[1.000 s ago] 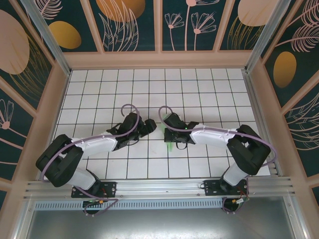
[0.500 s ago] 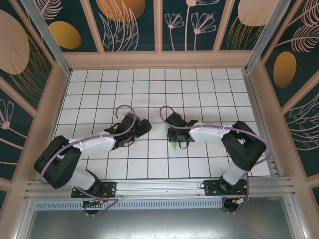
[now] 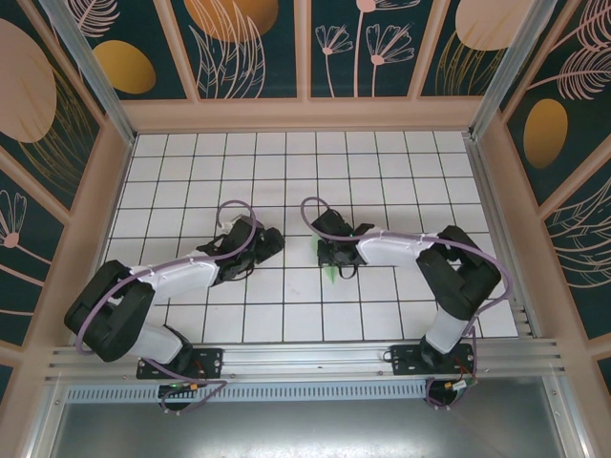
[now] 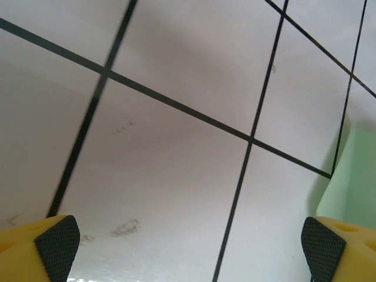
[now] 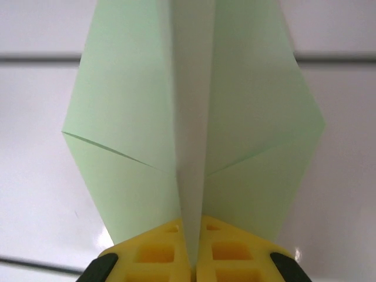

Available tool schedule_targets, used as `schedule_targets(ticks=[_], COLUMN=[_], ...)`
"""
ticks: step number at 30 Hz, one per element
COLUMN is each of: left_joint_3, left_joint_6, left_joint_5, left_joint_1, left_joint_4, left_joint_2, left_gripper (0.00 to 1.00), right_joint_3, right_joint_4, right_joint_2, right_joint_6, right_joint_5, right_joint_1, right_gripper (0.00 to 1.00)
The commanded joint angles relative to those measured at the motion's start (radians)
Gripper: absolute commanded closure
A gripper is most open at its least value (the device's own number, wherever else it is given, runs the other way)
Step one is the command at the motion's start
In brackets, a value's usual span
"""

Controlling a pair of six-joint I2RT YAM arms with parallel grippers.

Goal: Fold a paper plane with a square sheet of paper (pick it up from the middle)
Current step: Move the paper plane to the top-center of the table.

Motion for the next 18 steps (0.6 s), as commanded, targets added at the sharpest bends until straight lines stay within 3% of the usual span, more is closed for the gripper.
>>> schedule_targets(ticks=[1, 11, 18], left_joint_3=[-0.013, -0.015, -0.024], left_joint_6=[0.029, 0.083, 0.088], left_joint_5=[-0.046, -0.06, -0.057], left_joint_1=[0.022, 0.058, 0.062], left_joint_4=[-0.052, -0.108, -0.114], left_joint_2=[-0.048, -0.112, -0.119], left_gripper=[0.02, 0.02, 0.02], right_joint_3=[0.125, 0.467, 0.535], right_joint_4=[0.019, 0.011, -0.015], right_joint_2=[0.051, 0.335, 0.41], right_joint_6=[-0.104, -0.214, -0.229], right_joint_5=[0.022, -0.012, -0.018], right_joint_1=[-0.077, -0.233, -0.268], right_gripper=[0.94, 0.94, 0.91])
